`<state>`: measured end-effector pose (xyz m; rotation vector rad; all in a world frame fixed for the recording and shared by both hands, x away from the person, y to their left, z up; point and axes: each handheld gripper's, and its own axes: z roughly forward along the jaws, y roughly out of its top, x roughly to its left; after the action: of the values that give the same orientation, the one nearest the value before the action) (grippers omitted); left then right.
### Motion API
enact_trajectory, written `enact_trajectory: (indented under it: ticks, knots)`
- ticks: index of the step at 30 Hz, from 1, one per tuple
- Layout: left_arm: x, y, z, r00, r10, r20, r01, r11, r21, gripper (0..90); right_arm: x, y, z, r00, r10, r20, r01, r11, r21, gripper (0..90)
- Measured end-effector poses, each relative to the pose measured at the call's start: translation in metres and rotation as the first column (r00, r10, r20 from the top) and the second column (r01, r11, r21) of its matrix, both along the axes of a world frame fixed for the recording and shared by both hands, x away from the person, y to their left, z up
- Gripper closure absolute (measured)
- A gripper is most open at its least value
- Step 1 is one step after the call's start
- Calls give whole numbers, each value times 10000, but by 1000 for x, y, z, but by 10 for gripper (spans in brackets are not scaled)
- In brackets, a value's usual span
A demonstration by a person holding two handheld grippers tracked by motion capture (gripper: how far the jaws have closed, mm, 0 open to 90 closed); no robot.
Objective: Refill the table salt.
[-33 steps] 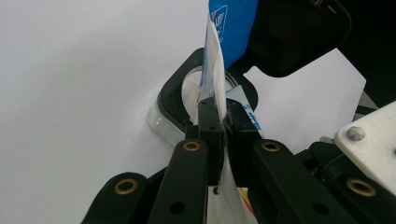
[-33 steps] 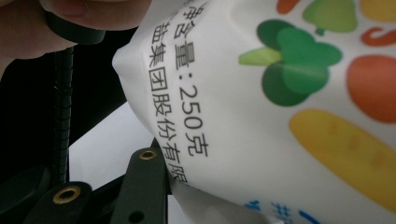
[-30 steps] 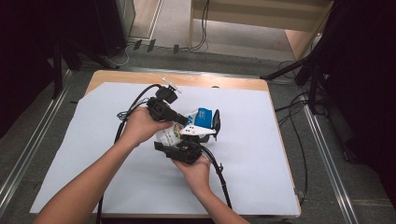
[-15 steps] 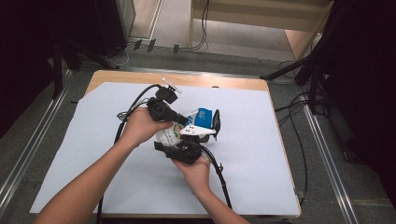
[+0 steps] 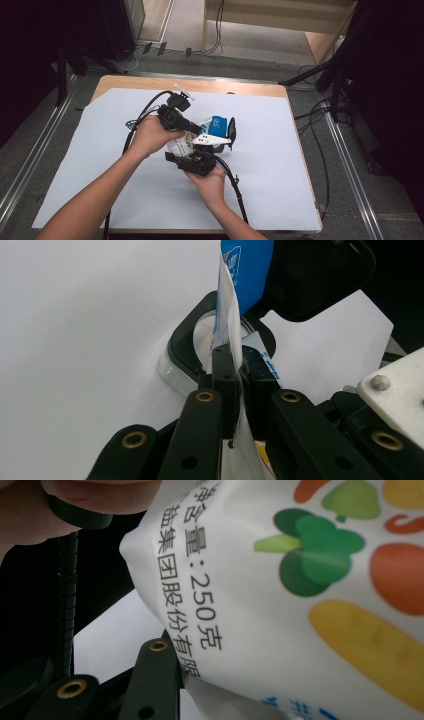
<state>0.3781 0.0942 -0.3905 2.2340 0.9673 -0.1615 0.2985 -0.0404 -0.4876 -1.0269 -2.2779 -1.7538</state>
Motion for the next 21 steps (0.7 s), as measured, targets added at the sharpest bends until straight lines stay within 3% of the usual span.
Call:
enact_trajectory:
  ticks: [21]
  knots:
    - [0, 0, 0, 10000, -17, -50, 17, 10000, -36, 878, 0, 0, 0, 10000, -6, 1, 6, 10000, -16, 654]
